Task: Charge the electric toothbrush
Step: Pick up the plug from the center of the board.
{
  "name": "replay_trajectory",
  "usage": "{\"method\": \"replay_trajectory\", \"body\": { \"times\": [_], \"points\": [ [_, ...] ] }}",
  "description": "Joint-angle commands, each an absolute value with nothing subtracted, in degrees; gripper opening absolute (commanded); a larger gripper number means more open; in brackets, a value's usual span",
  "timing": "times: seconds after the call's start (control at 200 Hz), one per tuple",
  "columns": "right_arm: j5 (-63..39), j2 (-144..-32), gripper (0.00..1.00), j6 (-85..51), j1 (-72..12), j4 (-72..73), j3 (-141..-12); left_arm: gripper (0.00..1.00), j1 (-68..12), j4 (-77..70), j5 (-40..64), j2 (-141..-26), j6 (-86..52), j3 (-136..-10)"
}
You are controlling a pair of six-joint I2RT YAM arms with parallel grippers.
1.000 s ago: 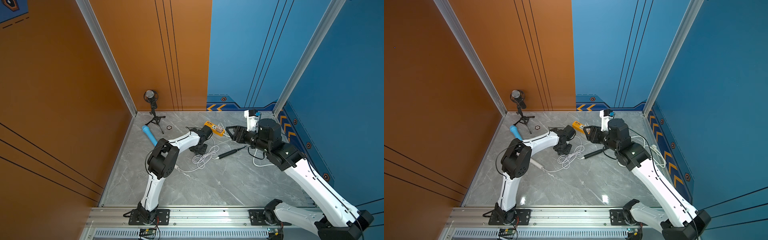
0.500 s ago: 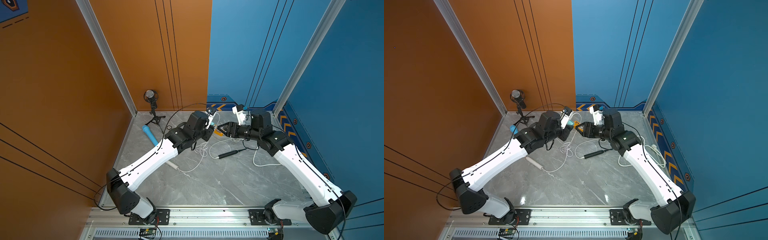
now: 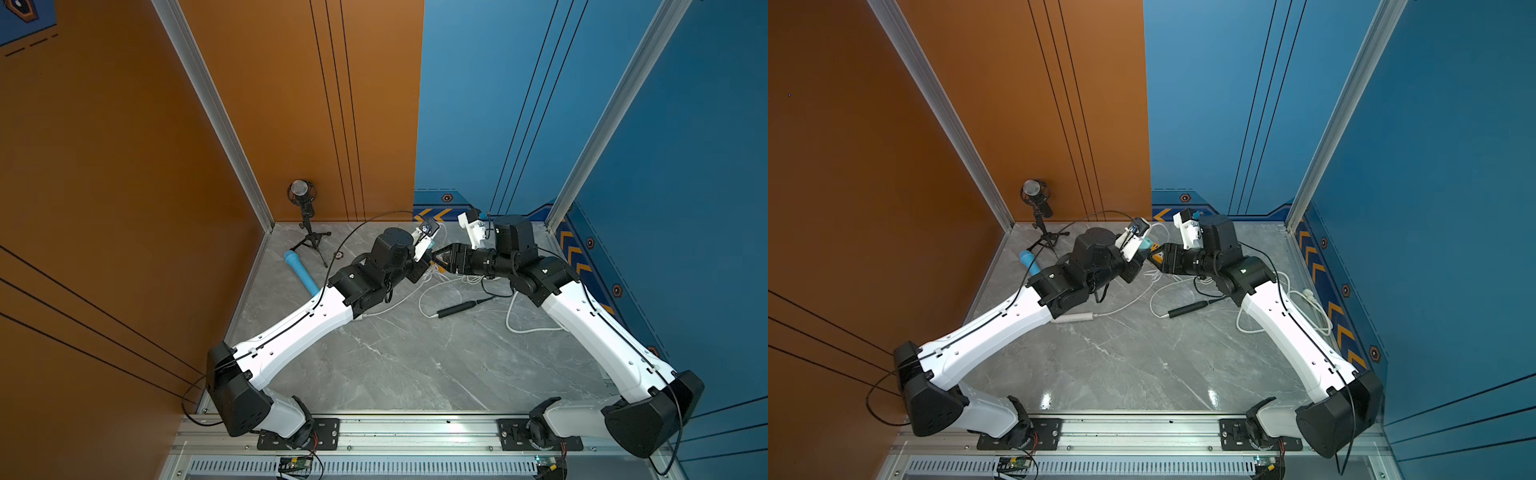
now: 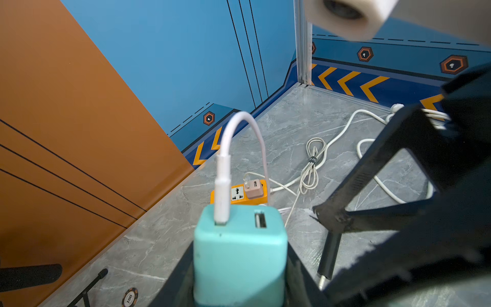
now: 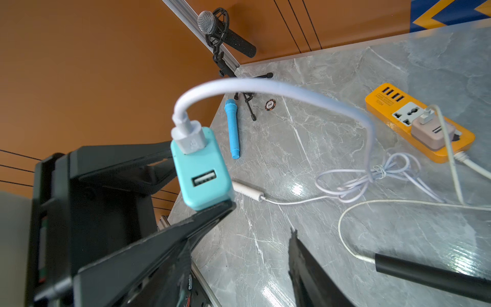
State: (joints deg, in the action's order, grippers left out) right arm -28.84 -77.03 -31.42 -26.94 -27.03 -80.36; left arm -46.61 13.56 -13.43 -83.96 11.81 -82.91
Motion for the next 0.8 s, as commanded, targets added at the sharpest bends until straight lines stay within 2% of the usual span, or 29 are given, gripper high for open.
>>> {"method": "replay_trajectory", "body": {
  "times": [0.0, 0.255, 0.571, 0.676, 0.796],
  "points": [
    [-30.05, -74.58, 0.6, -34.32, -24.33, -21.09, -81.13, 0.13, -48.68, 12.04, -9.07, -83.94, 13.01, -82.04],
    [-33.84, -72.78, 0.59, -34.99, -22.25, -19.29, -79.86, 0.13, -48.32, 12.12, -6.53, -84.16, 12.42, -82.57],
    [-39.33, -77.68, 0.55, -33.44, -24.47, -21.24, -82.46, 0.14, -48.52, 12.13, -4.13, -84.19, 11.97, -84.63],
    [-39.65, -78.62, 0.51, -31.56, -24.79, -23.43, -83.75, 0.14, -48.5, 12.12, -3.96, -84.37, 12.21, -85.03],
    [-39.51, -79.49, 0.31, -28.79, -24.88, -26.13, -84.85, 0.14, -48.51, 12.15, -3.37, -84.3, 12.32, -85.25]
  ]
}}
